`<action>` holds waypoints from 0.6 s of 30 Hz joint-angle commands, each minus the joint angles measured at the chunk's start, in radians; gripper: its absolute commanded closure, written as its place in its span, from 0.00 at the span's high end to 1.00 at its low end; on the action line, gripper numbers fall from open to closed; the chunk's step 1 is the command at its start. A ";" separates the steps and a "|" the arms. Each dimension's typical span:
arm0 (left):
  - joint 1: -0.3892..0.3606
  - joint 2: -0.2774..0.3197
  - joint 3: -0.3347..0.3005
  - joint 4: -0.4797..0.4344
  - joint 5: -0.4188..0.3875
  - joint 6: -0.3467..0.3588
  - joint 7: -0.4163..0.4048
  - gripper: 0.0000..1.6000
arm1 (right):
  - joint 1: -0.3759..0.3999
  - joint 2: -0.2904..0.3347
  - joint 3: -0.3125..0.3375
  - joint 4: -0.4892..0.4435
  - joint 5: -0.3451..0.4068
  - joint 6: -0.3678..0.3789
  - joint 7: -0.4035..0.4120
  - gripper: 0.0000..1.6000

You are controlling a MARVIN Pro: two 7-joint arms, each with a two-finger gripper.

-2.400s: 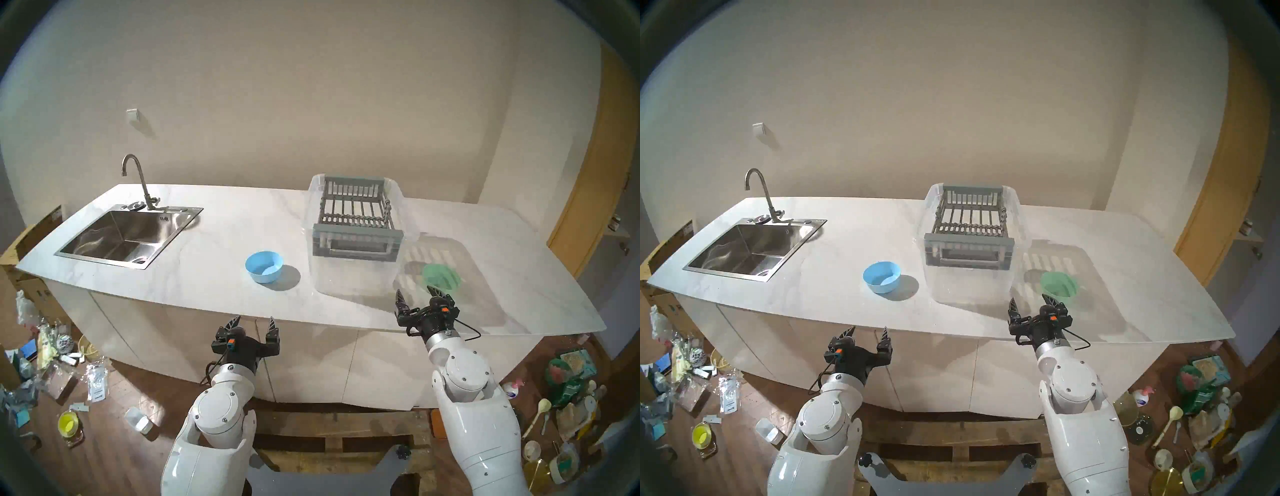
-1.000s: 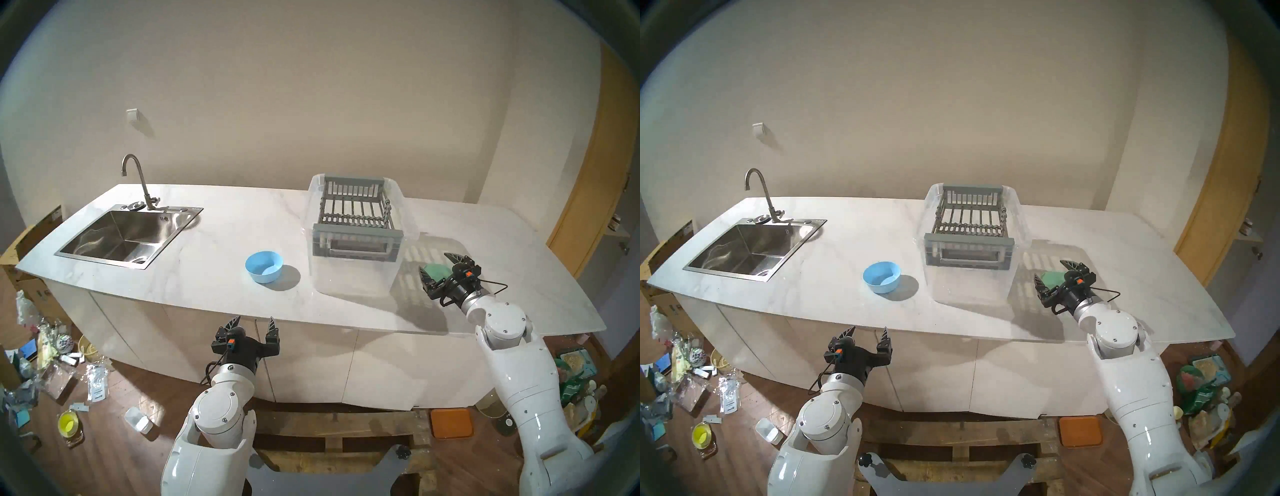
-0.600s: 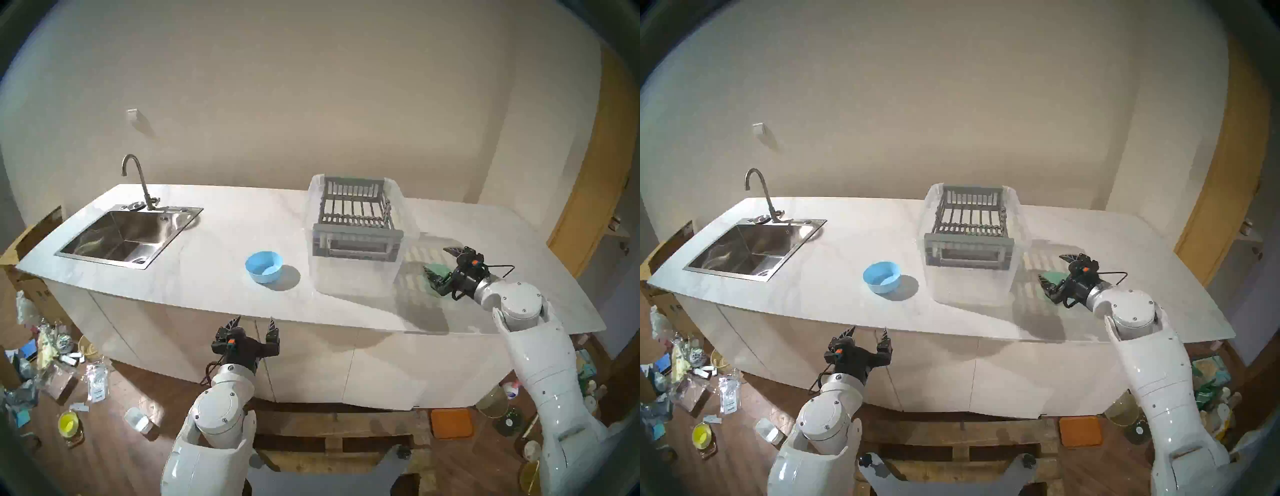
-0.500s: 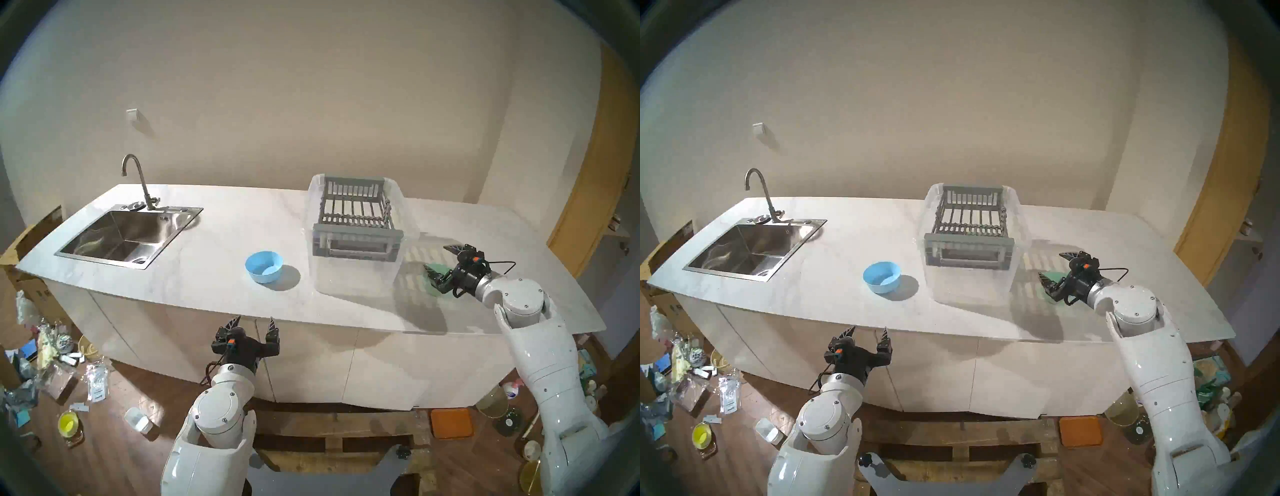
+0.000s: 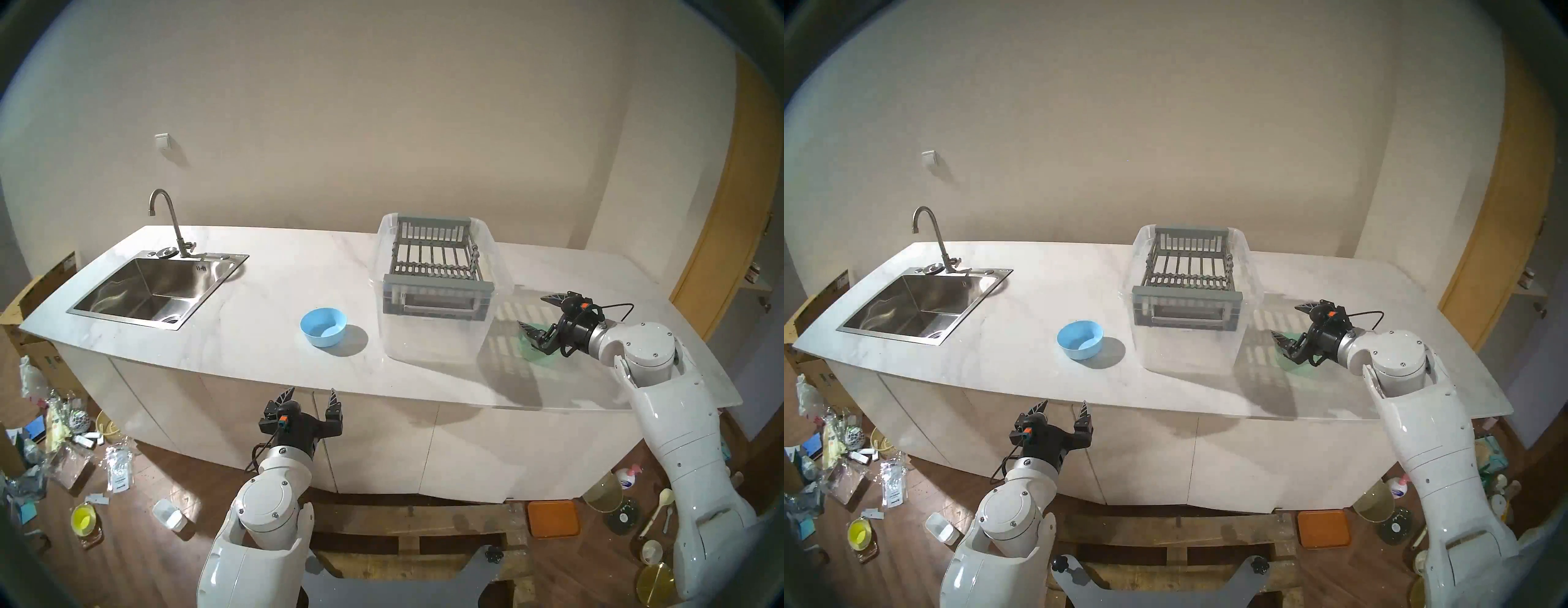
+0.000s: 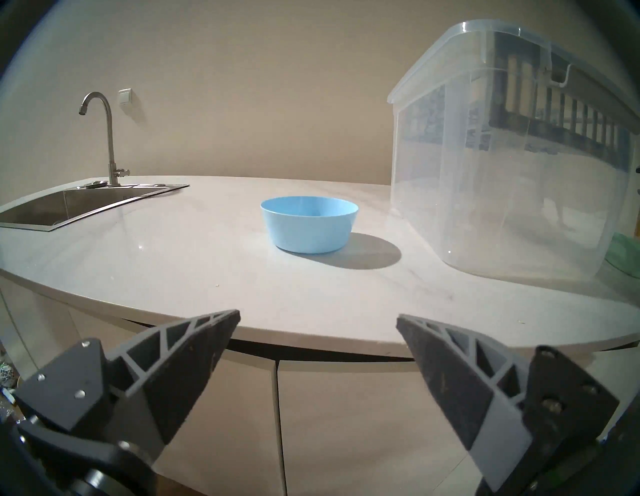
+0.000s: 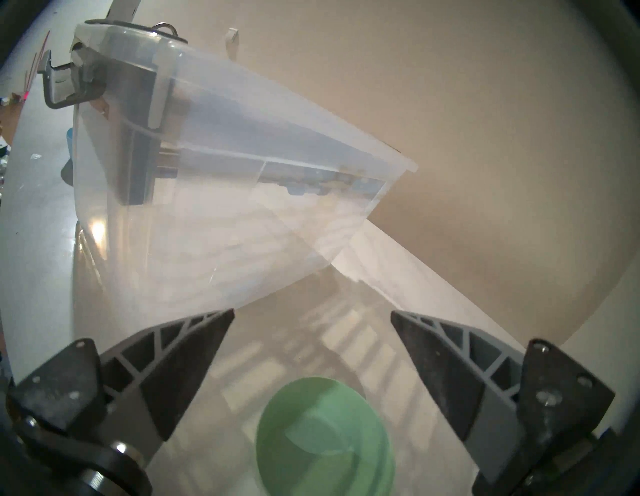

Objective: Place the plate or bowl neatly into the plate slot of the drying rack

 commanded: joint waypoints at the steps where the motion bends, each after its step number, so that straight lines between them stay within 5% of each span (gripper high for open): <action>1: -0.005 0.000 0.002 -0.025 -0.002 -0.006 -0.004 1.00 | 0.067 0.043 -0.012 0.032 -0.019 0.000 0.035 1.00; 18: -0.005 0.000 0.002 -0.025 -0.002 -0.005 -0.004 1.00 | 0.121 0.106 -0.033 0.055 -0.036 0.062 0.153 1.00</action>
